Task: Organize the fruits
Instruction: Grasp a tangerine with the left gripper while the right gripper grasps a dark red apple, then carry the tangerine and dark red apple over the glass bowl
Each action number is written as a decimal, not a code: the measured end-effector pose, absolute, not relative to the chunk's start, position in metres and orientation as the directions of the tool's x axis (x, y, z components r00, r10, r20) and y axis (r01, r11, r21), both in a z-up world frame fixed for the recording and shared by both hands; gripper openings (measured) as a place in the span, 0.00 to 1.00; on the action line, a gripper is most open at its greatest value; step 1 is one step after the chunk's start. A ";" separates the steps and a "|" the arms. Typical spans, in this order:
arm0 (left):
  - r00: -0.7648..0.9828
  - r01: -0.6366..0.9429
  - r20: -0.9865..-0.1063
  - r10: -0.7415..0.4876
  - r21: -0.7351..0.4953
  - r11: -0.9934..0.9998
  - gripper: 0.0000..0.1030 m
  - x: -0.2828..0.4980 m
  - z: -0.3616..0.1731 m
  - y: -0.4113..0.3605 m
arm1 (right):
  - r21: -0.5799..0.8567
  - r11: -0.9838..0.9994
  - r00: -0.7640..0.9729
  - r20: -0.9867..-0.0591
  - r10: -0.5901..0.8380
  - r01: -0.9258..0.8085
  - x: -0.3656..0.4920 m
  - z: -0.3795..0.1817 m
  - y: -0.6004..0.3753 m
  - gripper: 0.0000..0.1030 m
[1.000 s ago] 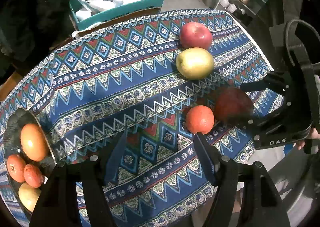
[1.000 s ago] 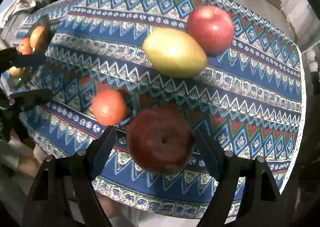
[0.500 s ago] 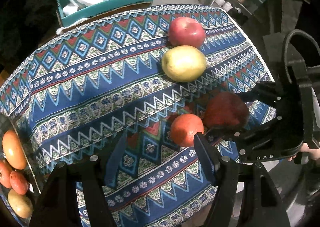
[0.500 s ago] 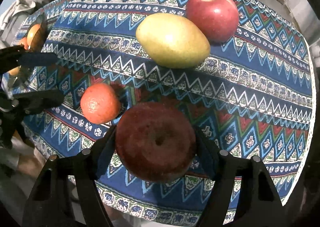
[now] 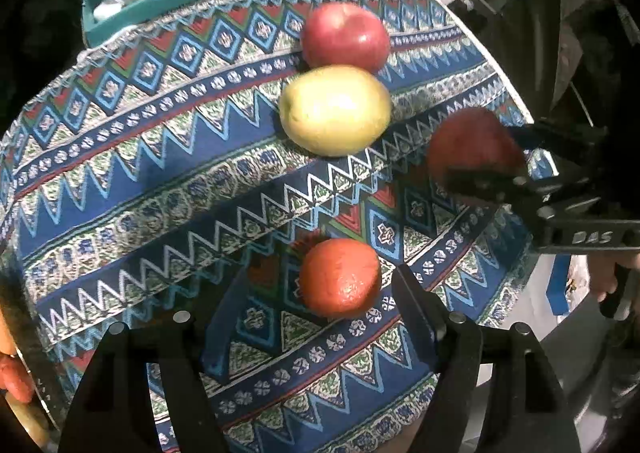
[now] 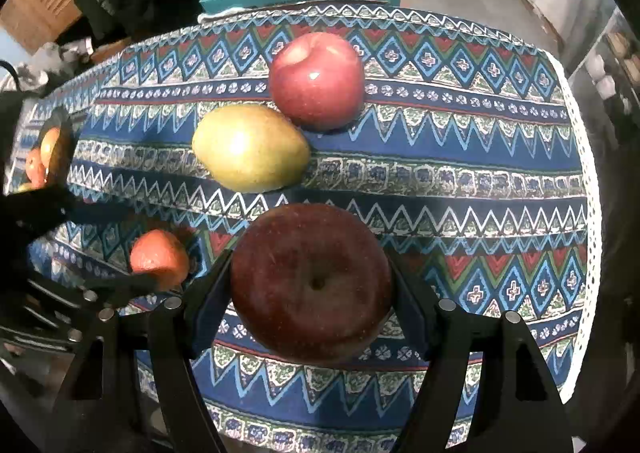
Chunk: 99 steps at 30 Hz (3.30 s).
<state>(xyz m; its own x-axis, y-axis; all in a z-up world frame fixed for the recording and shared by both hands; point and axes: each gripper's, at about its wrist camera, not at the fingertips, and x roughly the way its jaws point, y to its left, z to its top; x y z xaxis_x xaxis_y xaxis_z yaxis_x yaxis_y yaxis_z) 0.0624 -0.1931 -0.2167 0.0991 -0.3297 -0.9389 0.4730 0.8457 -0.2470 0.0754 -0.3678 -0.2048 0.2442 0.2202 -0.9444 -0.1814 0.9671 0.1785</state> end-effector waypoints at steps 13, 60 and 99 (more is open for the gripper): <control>0.069 0.472 -0.934 -0.350 -0.279 0.836 0.57 0.063 -0.236 -0.199 | 0.202 0.963 0.255 -0.936 0.244 -0.180 0.083 -0.203 -0.359 0.72; 0.344 0.426 -0.879 -0.329 -0.166 0.889 0.44 0.040 -0.120 -0.103 | 0.264 0.895 0.363 -0.844 0.394 -0.358 0.085 -0.113 -0.278 0.72; 0.408 0.146 -0.884 -0.228 -0.184 0.972 0.44 0.027 -0.126 0.060 | 0.330 0.751 0.200 -0.832 0.517 -0.572 0.104 -0.096 -0.085 0.72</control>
